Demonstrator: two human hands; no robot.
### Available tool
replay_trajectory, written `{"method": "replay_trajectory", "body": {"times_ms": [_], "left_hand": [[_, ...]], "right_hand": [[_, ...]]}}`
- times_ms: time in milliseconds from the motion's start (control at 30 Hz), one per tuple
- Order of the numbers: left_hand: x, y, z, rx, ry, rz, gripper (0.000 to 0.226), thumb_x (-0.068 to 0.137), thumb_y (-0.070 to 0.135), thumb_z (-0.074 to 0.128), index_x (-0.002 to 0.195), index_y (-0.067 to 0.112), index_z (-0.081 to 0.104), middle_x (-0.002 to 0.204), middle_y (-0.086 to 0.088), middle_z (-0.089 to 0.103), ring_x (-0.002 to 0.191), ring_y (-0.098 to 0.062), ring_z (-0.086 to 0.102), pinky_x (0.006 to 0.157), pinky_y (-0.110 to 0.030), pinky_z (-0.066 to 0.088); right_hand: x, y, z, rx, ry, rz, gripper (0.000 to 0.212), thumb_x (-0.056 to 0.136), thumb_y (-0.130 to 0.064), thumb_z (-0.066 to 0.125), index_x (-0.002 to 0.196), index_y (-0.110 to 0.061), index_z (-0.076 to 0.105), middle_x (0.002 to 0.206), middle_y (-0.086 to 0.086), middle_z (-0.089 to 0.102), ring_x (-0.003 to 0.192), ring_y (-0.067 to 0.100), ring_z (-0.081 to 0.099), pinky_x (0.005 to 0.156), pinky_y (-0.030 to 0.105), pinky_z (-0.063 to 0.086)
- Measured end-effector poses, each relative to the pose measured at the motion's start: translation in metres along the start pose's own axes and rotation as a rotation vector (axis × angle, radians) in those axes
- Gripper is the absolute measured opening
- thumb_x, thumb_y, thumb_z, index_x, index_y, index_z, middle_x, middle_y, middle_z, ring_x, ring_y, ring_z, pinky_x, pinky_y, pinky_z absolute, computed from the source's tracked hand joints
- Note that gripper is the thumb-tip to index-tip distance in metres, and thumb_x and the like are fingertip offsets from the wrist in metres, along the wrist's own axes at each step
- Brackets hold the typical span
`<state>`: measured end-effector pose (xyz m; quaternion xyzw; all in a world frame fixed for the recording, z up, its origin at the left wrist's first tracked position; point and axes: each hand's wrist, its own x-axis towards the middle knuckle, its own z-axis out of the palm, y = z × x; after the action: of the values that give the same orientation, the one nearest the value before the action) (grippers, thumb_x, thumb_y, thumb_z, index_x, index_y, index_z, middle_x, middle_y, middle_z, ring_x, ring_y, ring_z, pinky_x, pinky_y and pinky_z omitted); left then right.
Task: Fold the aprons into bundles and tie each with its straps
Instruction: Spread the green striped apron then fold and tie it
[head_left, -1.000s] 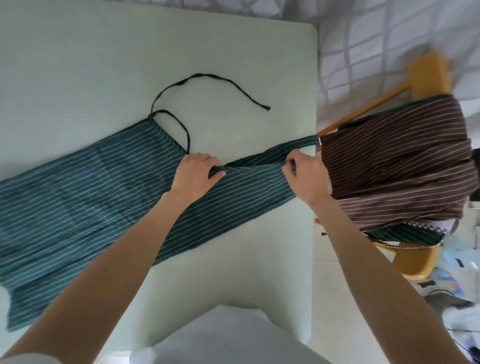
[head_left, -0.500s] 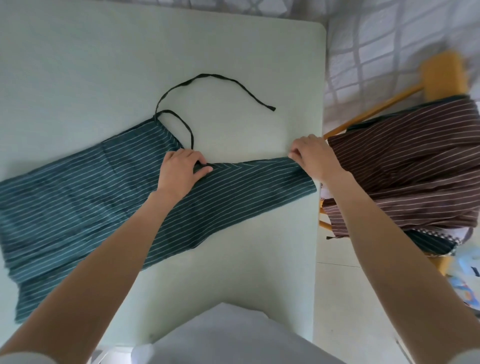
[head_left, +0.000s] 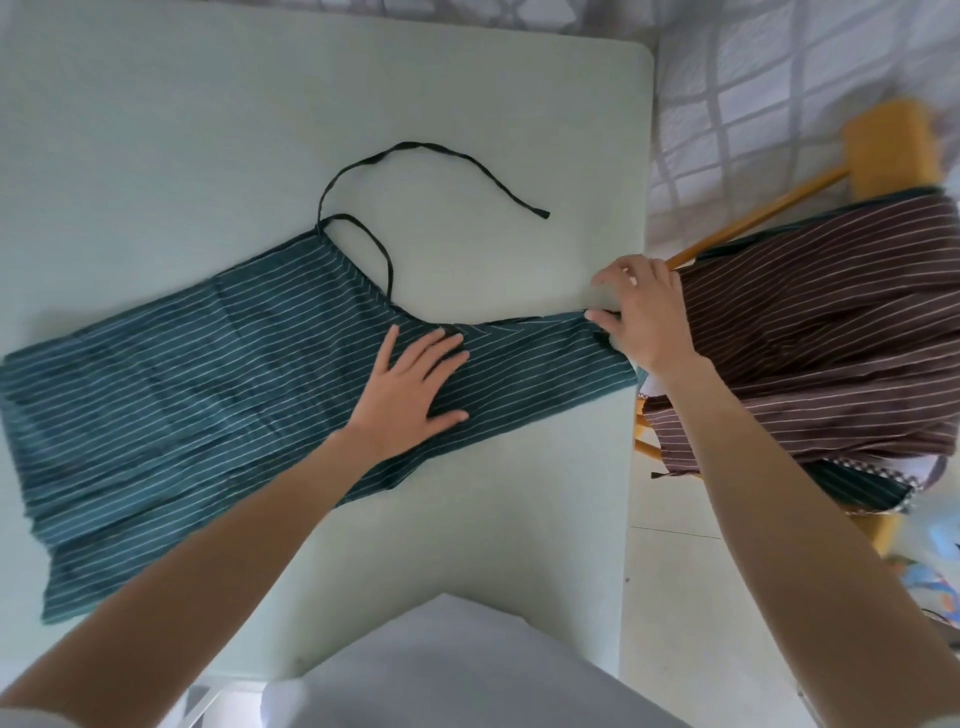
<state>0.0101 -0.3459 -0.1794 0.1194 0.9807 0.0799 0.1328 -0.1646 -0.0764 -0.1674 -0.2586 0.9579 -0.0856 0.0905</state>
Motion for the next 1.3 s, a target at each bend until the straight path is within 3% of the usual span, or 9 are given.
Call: {"method": "replay_trajectory", "body": {"times_ms": [100,233,400,533,667,767,867,1100,1300], "left_hand": [[-0.011,0.006,0.018,0.044,-0.094,-0.117,0.089,0.082,0.077,0.021,0.149,0.019,0.015,0.157,0.001,0.010,0.145,-0.016,0.000,0.113,-0.057,-0.002],[-0.012,0.003,0.028,0.034,-0.119,-0.158,0.097,0.077,0.083,0.016,0.150,0.021,-0.002,0.158,0.000,-0.004,0.144,-0.020,-0.011,0.113,-0.057,-0.005],[-0.036,-0.024,0.027,-0.069,-0.050,-0.180,0.081,0.085,0.074,0.017,0.149,0.028,-0.001,0.157,-0.002,-0.005,0.144,-0.019,-0.010,0.116,-0.048,-0.003],[-0.088,-0.035,0.022,-0.363,0.114,-0.284,0.066,0.092,0.060,0.027,0.146,0.021,0.027,0.154,0.001,0.021,0.143,-0.015,0.013,0.117,-0.040,0.012],[-0.155,-0.037,0.029,-0.465,0.190,-0.481,0.069,0.088,0.066,0.032,0.134,0.017,0.047,0.140,-0.001,0.045,0.132,-0.020,0.035,0.112,-0.036,0.024],[-0.217,-0.043,0.043,-0.424,0.105,-0.619,0.071,0.083,0.072,0.031,0.136,0.027,0.045,0.146,0.007,0.039,0.137,-0.019,0.030,0.111,-0.047,0.027],[-0.259,-0.049,0.052,-0.374,0.077,-0.732,0.065,0.084,0.068,0.037,0.139,0.032,0.041,0.149,0.011,0.033,0.139,-0.018,0.025,0.111,-0.046,0.025],[-0.313,-0.067,0.061,-0.315,0.004,-0.775,0.059,0.090,0.055,0.046,0.143,0.035,0.030,0.154,0.010,0.022,0.144,-0.016,0.013,0.114,-0.050,0.020],[-0.324,-0.076,0.061,-0.314,0.209,-0.848,0.037,0.091,0.021,0.058,0.128,0.024,0.056,0.137,0.003,0.051,0.131,-0.022,0.042,0.105,-0.049,0.037]], "right_hand": [[-0.020,-0.026,0.010,-0.010,0.133,-0.107,0.022,0.092,-0.025,0.054,0.110,-0.015,0.062,0.116,0.010,0.060,0.111,0.031,0.051,0.095,0.044,0.041],[-0.054,-0.046,0.044,-0.117,-0.196,-0.286,0.061,0.095,-0.059,0.018,0.146,-0.026,0.029,0.155,0.005,0.023,0.143,0.029,0.017,0.114,0.054,0.012],[-0.055,-0.028,0.050,-0.156,-0.280,-0.238,0.071,0.087,-0.073,0.012,0.149,-0.038,0.003,0.159,0.005,-0.003,0.144,0.028,-0.011,0.113,0.056,-0.008],[-0.058,-0.062,0.033,-0.020,-0.117,-0.297,0.060,0.091,-0.050,0.047,0.142,-0.021,0.036,0.153,0.011,0.025,0.141,0.034,0.015,0.114,0.055,0.009],[-0.079,-0.141,0.037,0.145,-0.013,-0.576,0.036,0.084,-0.031,0.065,0.115,-0.014,0.060,0.120,0.008,0.055,0.115,0.026,0.048,0.099,0.042,0.040],[-0.098,-0.211,0.060,0.134,-0.165,-0.780,0.036,0.081,-0.030,0.067,0.114,-0.017,0.060,0.117,0.004,0.057,0.110,0.024,0.050,0.094,0.037,0.040],[-0.106,-0.240,0.075,0.031,-0.215,-0.736,0.043,0.072,-0.031,0.076,0.111,-0.017,0.062,0.111,0.005,0.060,0.098,0.027,0.054,0.081,0.039,0.047],[-0.099,-0.257,0.079,-0.026,-0.083,-0.741,0.023,0.074,-0.002,0.074,0.093,-0.012,0.067,0.088,0.005,0.065,0.077,0.027,0.058,0.064,0.035,0.049],[-0.108,-0.253,0.066,0.033,-0.057,-0.700,0.022,0.091,-0.018,0.047,0.092,-0.010,0.067,0.090,0.003,0.068,0.081,0.023,0.062,0.070,0.032,0.050]]}}
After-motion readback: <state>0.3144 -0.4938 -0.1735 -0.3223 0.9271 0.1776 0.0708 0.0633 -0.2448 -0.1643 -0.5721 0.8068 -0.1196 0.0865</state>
